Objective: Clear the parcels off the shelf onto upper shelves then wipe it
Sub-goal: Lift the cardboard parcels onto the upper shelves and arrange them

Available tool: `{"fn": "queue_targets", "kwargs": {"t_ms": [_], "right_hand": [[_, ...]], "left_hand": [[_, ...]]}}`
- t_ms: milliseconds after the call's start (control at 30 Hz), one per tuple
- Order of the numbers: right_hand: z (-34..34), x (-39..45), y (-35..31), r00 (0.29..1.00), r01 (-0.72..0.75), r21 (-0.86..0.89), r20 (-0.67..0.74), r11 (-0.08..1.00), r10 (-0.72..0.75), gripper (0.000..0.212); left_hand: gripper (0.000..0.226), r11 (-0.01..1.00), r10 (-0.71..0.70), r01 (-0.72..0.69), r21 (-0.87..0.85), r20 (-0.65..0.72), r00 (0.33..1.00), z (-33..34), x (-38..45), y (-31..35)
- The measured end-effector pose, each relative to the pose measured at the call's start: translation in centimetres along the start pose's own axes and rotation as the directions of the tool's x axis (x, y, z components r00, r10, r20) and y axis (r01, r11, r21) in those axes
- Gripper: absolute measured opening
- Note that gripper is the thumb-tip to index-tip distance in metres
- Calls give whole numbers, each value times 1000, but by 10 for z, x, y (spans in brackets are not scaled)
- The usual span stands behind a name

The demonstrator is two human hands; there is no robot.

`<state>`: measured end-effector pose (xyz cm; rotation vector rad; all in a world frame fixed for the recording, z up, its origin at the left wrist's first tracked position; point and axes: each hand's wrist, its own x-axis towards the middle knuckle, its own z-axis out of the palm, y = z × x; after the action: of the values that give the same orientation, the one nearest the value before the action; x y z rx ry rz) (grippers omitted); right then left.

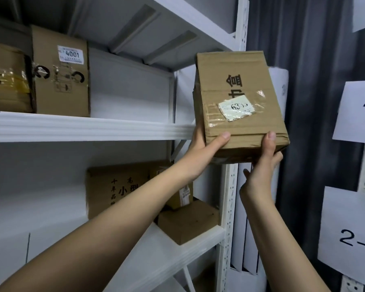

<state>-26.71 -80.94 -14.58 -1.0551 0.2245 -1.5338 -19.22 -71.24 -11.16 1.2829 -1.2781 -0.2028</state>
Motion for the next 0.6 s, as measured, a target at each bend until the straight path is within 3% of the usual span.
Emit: {"fn": "queue_targets", "kwargs": {"t_ms": [100, 200, 300, 433, 533, 600], "right_hand": [[27, 11, -3, 998, 5, 3, 59, 1000, -5, 80], [53, 12, -8, 991, 38, -28, 130, 999, -34, 82], [69, 15, -8, 980, 46, -53, 195, 998, -35, 82], [101, 14, -10, 946, 76, -68, 322, 995, -50, 46], [122, 12, -12, 923, 88, -94, 381, 992, -46, 57], [136, 14, -8, 921, 90, -116, 388, 989, -39, 51]], "left_hand": [[85, 999, 44, -43, 12, -93, 995, -18, 5, 17], [90, 996, 87, -88, 2, -181, 980, -38, 9, 31], [100, 999, 43, -49, -17, -241, 970, -55, 13, 41], [85, 1000, -7, 1, -21, -312, 950, -85, 15, 58], [66, 999, -37, 28, -31, -342, 939, -106, 18, 64], [54, 997, -71, 53, -60, -370, 926, -120, 17, 67]]}}
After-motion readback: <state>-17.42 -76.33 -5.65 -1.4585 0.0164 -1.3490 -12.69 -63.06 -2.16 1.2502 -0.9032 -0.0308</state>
